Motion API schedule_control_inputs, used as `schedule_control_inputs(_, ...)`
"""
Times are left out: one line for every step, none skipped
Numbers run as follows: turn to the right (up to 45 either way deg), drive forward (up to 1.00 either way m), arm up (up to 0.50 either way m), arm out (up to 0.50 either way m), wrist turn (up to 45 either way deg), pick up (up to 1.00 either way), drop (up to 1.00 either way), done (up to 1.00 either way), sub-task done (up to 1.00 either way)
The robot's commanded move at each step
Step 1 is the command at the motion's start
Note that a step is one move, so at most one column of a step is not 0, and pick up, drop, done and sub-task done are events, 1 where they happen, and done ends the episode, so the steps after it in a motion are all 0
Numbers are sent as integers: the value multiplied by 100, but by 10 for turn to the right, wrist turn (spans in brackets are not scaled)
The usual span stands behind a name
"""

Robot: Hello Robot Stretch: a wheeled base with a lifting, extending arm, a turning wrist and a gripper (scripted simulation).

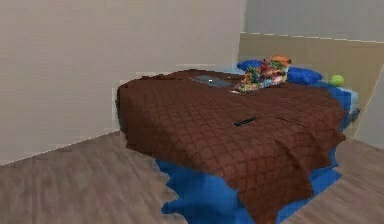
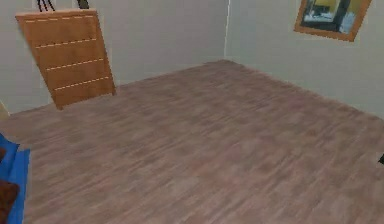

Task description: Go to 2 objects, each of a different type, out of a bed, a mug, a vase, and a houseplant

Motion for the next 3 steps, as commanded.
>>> schedule_control_inputs(120,0,0,0,0,0,0,0,0)
schedule_control_inputs(0,0,0,0,0,0,0,0,100)
schedule_control_inputs(450,0,0,0,0,0,0,0,0)
